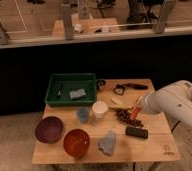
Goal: Place pepper in plastic cup
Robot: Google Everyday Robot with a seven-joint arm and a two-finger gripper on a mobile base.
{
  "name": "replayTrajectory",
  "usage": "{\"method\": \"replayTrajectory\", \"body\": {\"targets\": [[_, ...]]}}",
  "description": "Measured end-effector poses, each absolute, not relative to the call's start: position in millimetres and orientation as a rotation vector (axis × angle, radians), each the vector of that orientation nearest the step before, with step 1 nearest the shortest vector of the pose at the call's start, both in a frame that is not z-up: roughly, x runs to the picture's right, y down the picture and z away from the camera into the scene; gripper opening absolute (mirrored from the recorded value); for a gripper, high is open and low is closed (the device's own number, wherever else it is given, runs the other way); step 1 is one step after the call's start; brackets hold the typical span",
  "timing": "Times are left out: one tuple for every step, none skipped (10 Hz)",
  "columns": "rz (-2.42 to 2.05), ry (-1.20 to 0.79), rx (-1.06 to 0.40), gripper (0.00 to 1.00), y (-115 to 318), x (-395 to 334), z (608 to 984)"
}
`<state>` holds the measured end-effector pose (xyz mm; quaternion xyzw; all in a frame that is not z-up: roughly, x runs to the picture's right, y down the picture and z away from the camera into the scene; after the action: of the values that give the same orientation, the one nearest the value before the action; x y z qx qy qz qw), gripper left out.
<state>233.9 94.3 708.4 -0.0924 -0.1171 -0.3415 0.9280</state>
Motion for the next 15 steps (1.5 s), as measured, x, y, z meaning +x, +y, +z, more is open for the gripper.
{"method": "replayTrajectory", "body": {"targets": [[-0.701, -0.237, -0.19, 0.0, 94, 235, 708], [-0.699, -0.238, -0.19, 0.0, 95, 235, 708], [-0.701, -0.239, -0.19, 0.0, 94, 234, 708], [-0.7, -0.239, -0.19, 0.0, 94, 234, 708], [-0.7, -0.239, -0.19, 0.0, 94, 235, 708], [-0.7, -0.239, -0.19, 0.0, 94, 234, 708], [-0.7, -0.239, -0.19, 0.0, 94, 234, 708], [-0.705, -0.24, -0.187, 0.0, 94, 234, 708], [-0.733, -0.249, -0.168, 0.0, 89, 228, 707], [-0.768, -0.256, -0.145, 0.0, 82, 220, 704], [-0.796, -0.264, -0.127, 0.0, 75, 208, 701], [-0.846, -0.273, -0.097, 0.0, 64, 185, 698], [-0.888, -0.278, -0.076, 0.0, 56, 167, 695], [-0.93, -0.282, -0.053, 0.0, 48, 150, 692], [-0.977, -0.284, -0.028, 0.0, 39, 132, 687]]}}
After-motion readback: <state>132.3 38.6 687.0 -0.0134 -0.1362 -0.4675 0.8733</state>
